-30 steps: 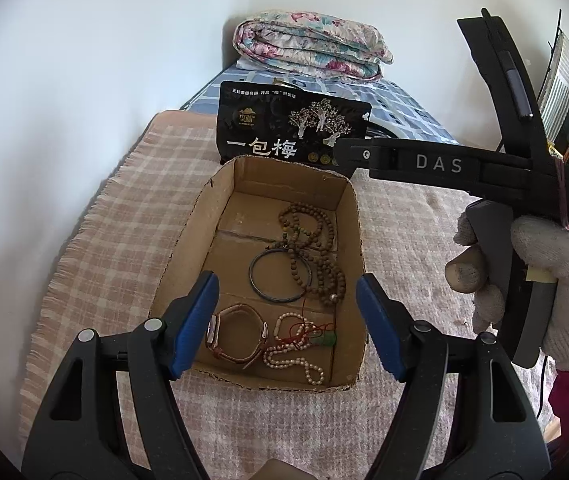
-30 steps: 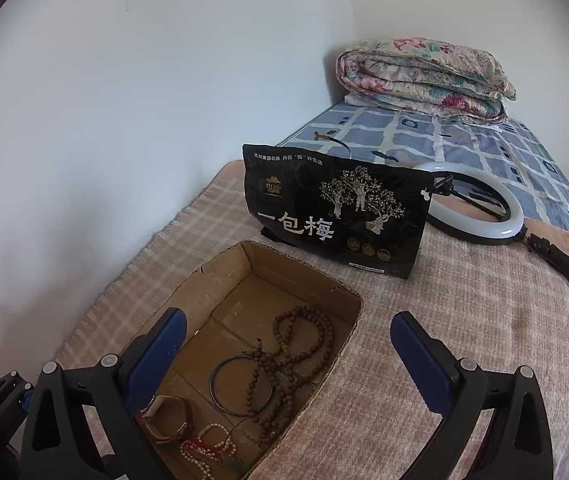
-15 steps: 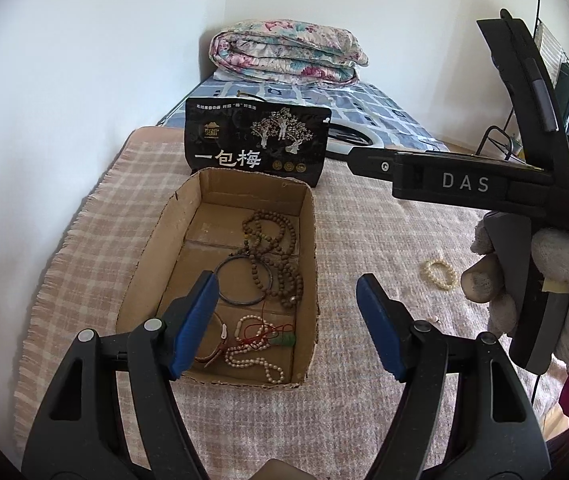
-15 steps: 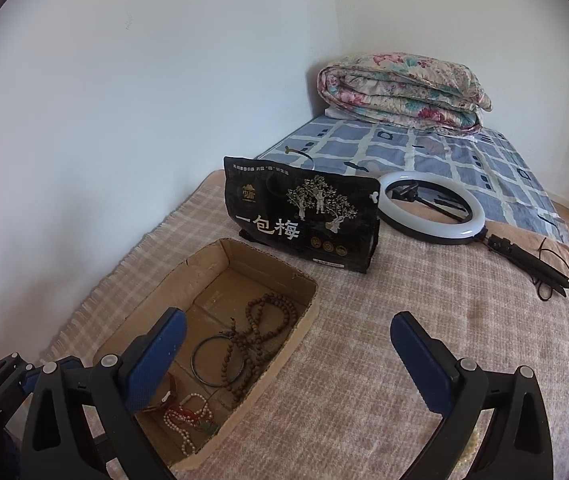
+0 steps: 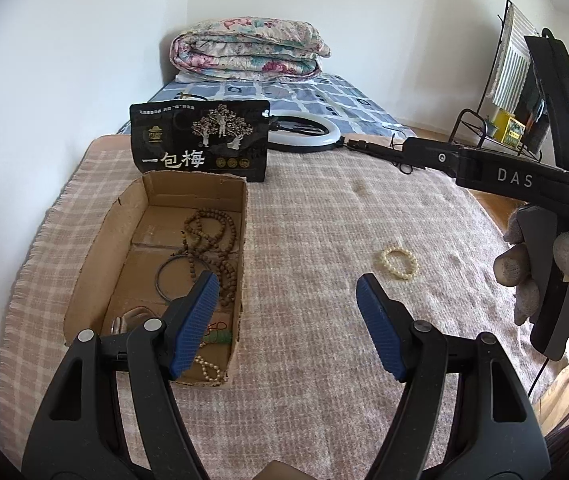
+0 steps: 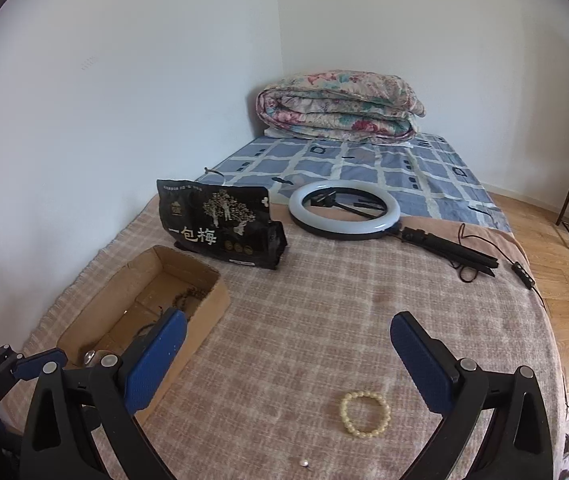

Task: Organize jewelry
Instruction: 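Lift both tools out of the box and move toward the cream bracelet, then close the left tool on the pearl earring while the right tool grasps the cream bead bracelet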

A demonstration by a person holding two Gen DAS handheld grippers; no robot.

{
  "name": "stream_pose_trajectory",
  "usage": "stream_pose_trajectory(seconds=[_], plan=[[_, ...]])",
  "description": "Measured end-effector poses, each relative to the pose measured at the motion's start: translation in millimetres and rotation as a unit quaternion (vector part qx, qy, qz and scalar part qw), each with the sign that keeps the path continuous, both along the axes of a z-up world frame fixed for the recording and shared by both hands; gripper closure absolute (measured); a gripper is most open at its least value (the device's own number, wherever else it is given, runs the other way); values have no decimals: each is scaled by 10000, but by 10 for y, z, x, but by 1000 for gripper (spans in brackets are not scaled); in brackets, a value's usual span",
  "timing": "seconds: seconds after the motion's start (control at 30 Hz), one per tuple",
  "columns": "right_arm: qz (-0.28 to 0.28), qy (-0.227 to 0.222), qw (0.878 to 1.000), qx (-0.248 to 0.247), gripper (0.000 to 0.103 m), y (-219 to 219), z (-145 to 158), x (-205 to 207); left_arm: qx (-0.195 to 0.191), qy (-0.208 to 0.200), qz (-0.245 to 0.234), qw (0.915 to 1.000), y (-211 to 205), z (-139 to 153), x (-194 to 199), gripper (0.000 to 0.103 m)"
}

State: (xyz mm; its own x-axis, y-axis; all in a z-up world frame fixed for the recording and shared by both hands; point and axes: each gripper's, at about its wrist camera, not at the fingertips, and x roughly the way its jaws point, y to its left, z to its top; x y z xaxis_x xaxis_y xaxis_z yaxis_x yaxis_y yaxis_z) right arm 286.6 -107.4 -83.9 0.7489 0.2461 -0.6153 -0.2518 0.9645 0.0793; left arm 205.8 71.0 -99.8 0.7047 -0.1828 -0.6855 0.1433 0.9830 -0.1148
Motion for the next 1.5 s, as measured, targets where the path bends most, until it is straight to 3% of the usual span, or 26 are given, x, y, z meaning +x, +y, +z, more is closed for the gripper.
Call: stream_pose_trajectory(seconds=[0.37,0.57,0.73,0.8,1.2,1.5], plan=[[-543,469,9974,111,0,-809,-254,-94,-188,190,-497,9984,-445,-167,73,30],[-715,845,9938,142,2,-1050,-555,-27,-169,429,-826,9955,-727,-358,132,47],[-735,1115,9908,198,12,-1135,-793,36,-149,618,-1076,9922,-924,-537,171,61],[-717,1190,9902,173,21,-1152,-885,65,-136,688,-1154,9908,-1000,-610,182,69],[-106,1510,9883,210,59,-1029,-1238,279,-49,1005,-1370,9854,-1286,-966,340,75],[129,1581,9873,130,69,-1013,-1443,414,52,1149,-1386,9837,-1375,-1187,489,79]])
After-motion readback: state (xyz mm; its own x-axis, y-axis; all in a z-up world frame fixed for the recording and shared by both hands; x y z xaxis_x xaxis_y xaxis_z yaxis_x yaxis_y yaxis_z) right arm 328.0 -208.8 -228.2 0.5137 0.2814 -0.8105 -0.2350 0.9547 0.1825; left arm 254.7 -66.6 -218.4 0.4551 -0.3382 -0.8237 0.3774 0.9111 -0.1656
